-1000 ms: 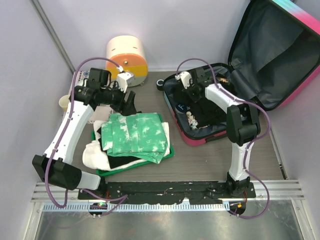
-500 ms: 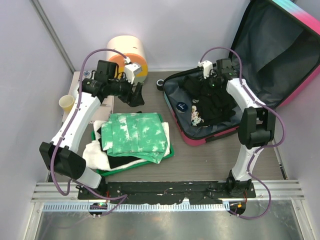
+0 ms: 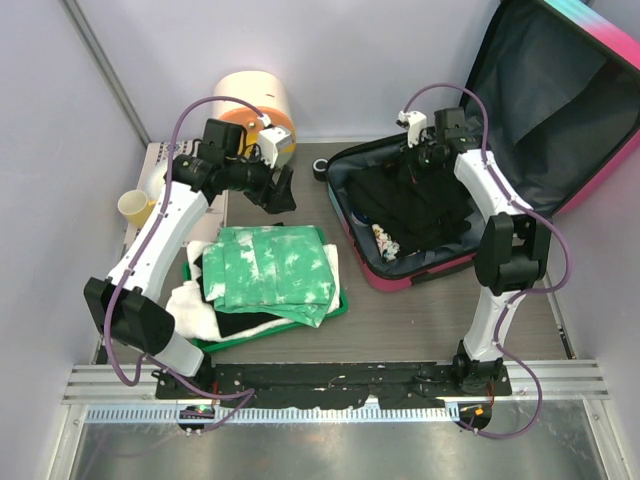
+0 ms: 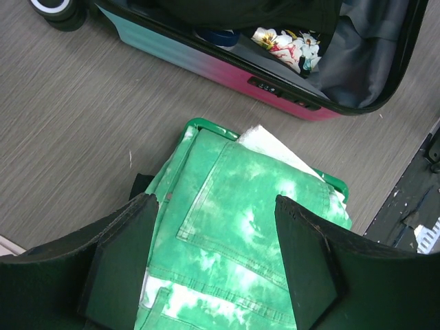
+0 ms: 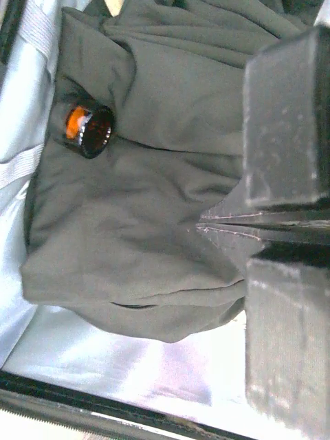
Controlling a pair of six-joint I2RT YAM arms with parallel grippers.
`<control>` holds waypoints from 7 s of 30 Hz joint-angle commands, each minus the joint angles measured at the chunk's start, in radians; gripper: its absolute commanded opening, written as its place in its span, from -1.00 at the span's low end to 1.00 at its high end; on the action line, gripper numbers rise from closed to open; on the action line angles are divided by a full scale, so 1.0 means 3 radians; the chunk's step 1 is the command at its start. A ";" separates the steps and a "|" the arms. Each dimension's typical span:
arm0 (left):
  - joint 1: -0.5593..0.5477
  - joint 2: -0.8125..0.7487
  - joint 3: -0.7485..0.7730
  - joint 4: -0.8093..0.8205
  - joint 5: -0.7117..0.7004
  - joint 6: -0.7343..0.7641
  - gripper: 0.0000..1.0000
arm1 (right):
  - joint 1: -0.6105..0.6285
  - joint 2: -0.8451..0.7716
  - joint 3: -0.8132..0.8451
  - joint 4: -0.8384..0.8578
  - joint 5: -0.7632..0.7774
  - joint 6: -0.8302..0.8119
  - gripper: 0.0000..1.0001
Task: Open, take out, and arrange the luggage
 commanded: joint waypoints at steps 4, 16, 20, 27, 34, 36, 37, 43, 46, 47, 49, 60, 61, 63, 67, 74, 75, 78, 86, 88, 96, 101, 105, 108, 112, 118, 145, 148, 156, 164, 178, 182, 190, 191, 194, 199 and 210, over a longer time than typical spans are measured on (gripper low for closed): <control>-0.0005 -0.0047 0.0064 0.0125 0.0041 -0.0023 0.47 | 0.0126 0.0059 0.0101 0.0158 0.0185 0.0222 0.33; -0.0016 -0.0119 -0.0043 0.0150 0.0046 -0.0043 0.47 | 0.0883 0.0411 0.0044 0.0716 0.1515 0.0243 0.67; -0.0016 -0.0139 -0.0048 0.0140 0.0041 -0.0023 0.47 | 0.0985 0.0677 0.0228 0.0686 0.1833 0.0202 0.66; -0.0021 -0.0191 -0.0064 0.0114 0.0036 0.0023 0.47 | 0.0945 0.0372 0.0131 0.0752 0.1722 0.0156 -0.49; -0.0016 -0.0165 -0.0018 0.0120 0.0056 0.0064 0.47 | 0.0771 -0.0242 -0.0139 0.0768 0.1068 0.0131 -0.98; -0.0021 -0.0140 -0.0002 0.0155 0.0056 0.0120 0.47 | 0.0689 -0.0339 -0.0181 0.0732 0.0842 0.0105 -0.98; -0.0021 -0.0134 -0.0007 0.0221 0.0066 0.0146 0.51 | 0.0653 -0.0401 -0.0216 0.0717 0.0669 0.0105 -0.95; -0.0036 0.0121 0.0207 0.0273 0.0138 0.0238 0.51 | 0.0551 -0.0279 -0.0068 0.0374 0.0529 0.0074 -0.64; -0.0067 0.0244 0.0320 0.0258 0.0159 0.0258 0.50 | 0.0535 -0.0253 -0.0068 0.0414 0.0468 0.0191 -0.27; -0.0082 0.0274 0.0345 0.0248 0.0153 0.0273 0.50 | 0.0530 -0.0228 -0.0058 0.0425 0.0473 0.0222 -0.18; -0.0092 0.0321 0.0391 0.0232 0.0148 0.0279 0.50 | 0.0525 -0.0192 -0.0033 0.0395 0.0407 0.0203 -0.55; -0.0123 0.0188 -0.0088 0.0905 0.0189 0.0630 0.56 | 0.0469 -0.0467 -0.0416 0.0818 -0.0201 0.0233 -0.98; -0.0123 0.0168 -0.0140 0.0993 0.0301 0.0753 0.57 | 0.0474 -0.0549 -0.0472 0.0864 -0.0359 0.0233 -0.99; -0.0164 0.0111 -0.0293 0.1248 0.0419 0.1203 0.62 | 0.0474 -0.0611 -0.0493 0.0865 -0.0544 0.0213 -0.99; -0.0312 0.0040 -0.0549 0.1749 0.0430 0.1955 0.67 | 0.0489 -0.0748 -0.0508 0.0768 -0.0932 0.0126 -0.98; -0.0414 0.0172 -0.0585 0.1986 0.0645 0.2900 0.68 | 0.0597 -0.0892 -0.0549 0.0609 -0.1240 -0.0048 -0.98; -0.0445 0.0188 -0.0600 0.1991 0.0629 0.3140 0.68 | 0.0647 -0.0897 -0.0539 0.0569 -0.1255 -0.0074 -0.98; -0.0557 0.0193 -0.0692 0.1986 0.0547 0.3590 0.69 | 0.0765 -0.0902 -0.0518 0.0512 -0.1291 -0.0120 -0.98; -0.0706 0.0213 -0.0795 0.1920 0.0435 0.3914 0.67 | 0.1036 -0.0943 -0.0523 0.0440 -0.1332 -0.0263 -0.98; -0.0736 0.0208 -0.0790 0.1848 0.0475 0.3975 0.62 | 0.1103 -0.0958 -0.0534 0.0486 -0.1332 -0.0253 -0.98; -0.0767 0.0162 -0.0815 0.1720 0.0307 0.3761 -0.28 | 0.1093 -0.1142 -0.0682 0.0558 -0.1306 -0.0283 -0.91; -0.0762 0.0172 -0.0790 0.1806 0.0251 0.3557 -1.00 | 0.0955 -0.1296 -0.0733 0.0578 -0.1036 -0.0070 0.24; -0.0762 0.0198 -0.0764 0.2047 0.0179 0.3163 -1.00 | 0.0552 -0.1423 -0.0830 0.0634 -0.0979 0.0232 0.75; -0.0762 0.0244 -0.0698 0.2088 0.0164 0.3020 -1.00 | 0.0469 -0.1607 -0.1116 0.0736 -0.0740 0.0279 0.76; -0.0757 0.0305 -0.0560 0.2058 0.0154 0.2846 -1.00 | 0.0530 -0.1914 -0.1693 0.1155 -0.0464 0.0259 0.76; -0.0757 0.0341 -0.0503 0.2129 0.0138 0.2733 -1.00 | 0.0913 -0.1859 -0.2103 0.1493 0.0048 0.0258 0.78; -0.0548 0.0285 -0.0324 0.2405 0.0082 0.2109 -1.00 | 0.0991 -0.1920 -0.2478 0.1540 0.0652 0.0361 -0.30; -0.0527 0.0214 -0.0340 0.2410 0.0072 0.2028 -1.00 | 0.0919 -0.1950 -0.2268 0.1377 0.0637 0.0279 -0.85; -0.0256 -0.0174 -0.0207 0.2053 0.0000 0.1634 -1.00 | 0.0858 -0.1757 -0.1169 0.0574 0.0315 -0.0390 -0.98; 0.0393 -0.0972 -0.0666 0.1746 0.0010 0.1562 -1.00 | 0.1149 -0.0975 0.0309 -0.0076 -0.0038 -0.0795 -0.98; 0.1411 -0.2051 -0.1366 0.0408 0.0302 0.2420 -1.00 | 0.2064 -0.0559 0.0455 0.0031 0.0166 -0.0764 -0.99; 0.1411 -0.2414 -0.1730 -0.0508 0.0353 0.3264 -1.00 | 0.2314 -0.0804 -0.0180 0.0006 0.0130 -0.0932 -0.98; 0.1416 -0.2512 -0.1863 -0.2087 0.0419 0.4235 -1.00 | 0.2805 -0.1035 -0.0948 -0.0051 0.0202 -0.1112 -0.98; 0.1411 -0.2492 -0.1889 -0.2170 0.0414 0.4282 -1.00 | 0.2826 -0.1035 -0.0973 -0.0046 0.0202 -0.1117 -0.98; 0.1411 -0.2400 -0.2063 -0.2268 0.0348 0.4379 -0.86 | 0.2857 -0.0943 -0.1086 -0.0025 0.0268 -0.1183 -0.92; 0.1411 -0.2231 -0.2119 -0.2620 0.0240 0.4553 0.20 | 0.2857 -0.0805 -0.0984 -0.0296 0.0111 -0.1281 0.19; 0.1411 -0.1950 -0.0771 -0.2657 0.0772 0.3373 0.69 | 0.2663 -0.1178 -0.0401 -0.0496 -0.0232 -0.0928 0.61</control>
